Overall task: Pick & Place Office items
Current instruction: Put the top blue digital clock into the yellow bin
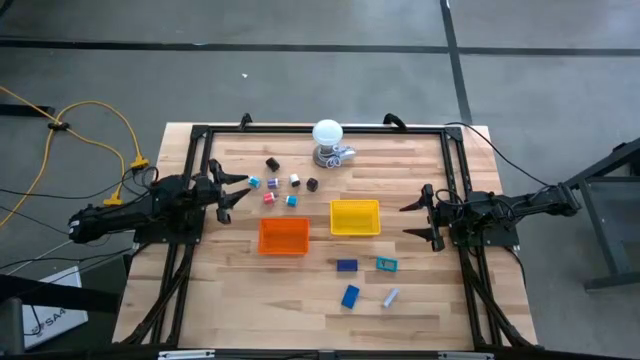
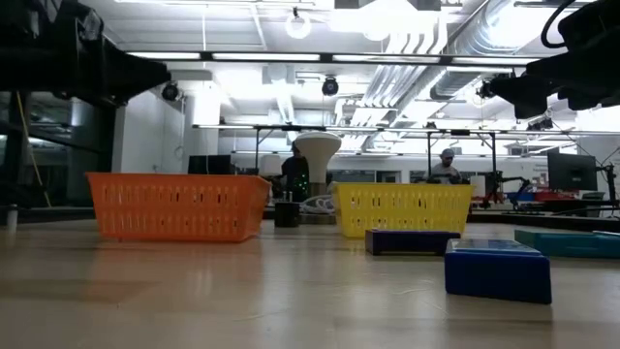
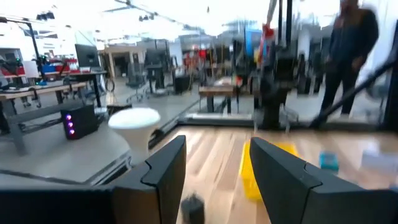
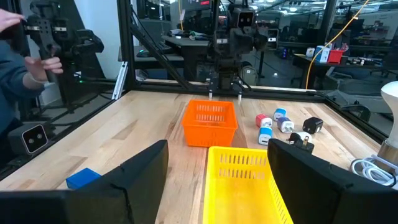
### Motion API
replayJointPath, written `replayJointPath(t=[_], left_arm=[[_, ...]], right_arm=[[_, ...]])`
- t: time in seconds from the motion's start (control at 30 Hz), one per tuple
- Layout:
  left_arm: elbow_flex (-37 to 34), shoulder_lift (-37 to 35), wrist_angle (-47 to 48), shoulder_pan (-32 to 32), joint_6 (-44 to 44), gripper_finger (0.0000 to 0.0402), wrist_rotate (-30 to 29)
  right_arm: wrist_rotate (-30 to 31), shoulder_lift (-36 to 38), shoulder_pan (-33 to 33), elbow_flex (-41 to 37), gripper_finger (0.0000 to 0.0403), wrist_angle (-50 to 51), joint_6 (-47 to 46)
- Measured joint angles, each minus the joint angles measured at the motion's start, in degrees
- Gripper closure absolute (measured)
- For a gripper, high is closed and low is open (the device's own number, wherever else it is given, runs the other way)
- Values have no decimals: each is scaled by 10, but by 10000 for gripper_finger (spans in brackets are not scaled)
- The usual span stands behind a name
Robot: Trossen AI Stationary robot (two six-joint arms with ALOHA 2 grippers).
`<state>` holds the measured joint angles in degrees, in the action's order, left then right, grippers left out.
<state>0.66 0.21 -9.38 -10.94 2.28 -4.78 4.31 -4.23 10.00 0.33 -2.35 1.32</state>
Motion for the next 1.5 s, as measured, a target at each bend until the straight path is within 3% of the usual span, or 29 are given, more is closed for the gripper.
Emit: replayJointPath(t=[0.77, 1.0, 1.3, 1.5], left_arm=[[85, 1, -11, 0, -28, 230, 3], [122, 8, 45, 0, -26, 230, 6], [186, 131, 52, 6, -19, 230, 6], [242, 240, 53, 19, -21, 230, 53]], right_arm=[[0, 0, 0, 0, 140, 0, 0], [0, 0, 0, 0, 140, 0, 0], [0, 0, 0, 0, 140, 0, 0], [0, 0, 0, 0, 140, 0, 0]])
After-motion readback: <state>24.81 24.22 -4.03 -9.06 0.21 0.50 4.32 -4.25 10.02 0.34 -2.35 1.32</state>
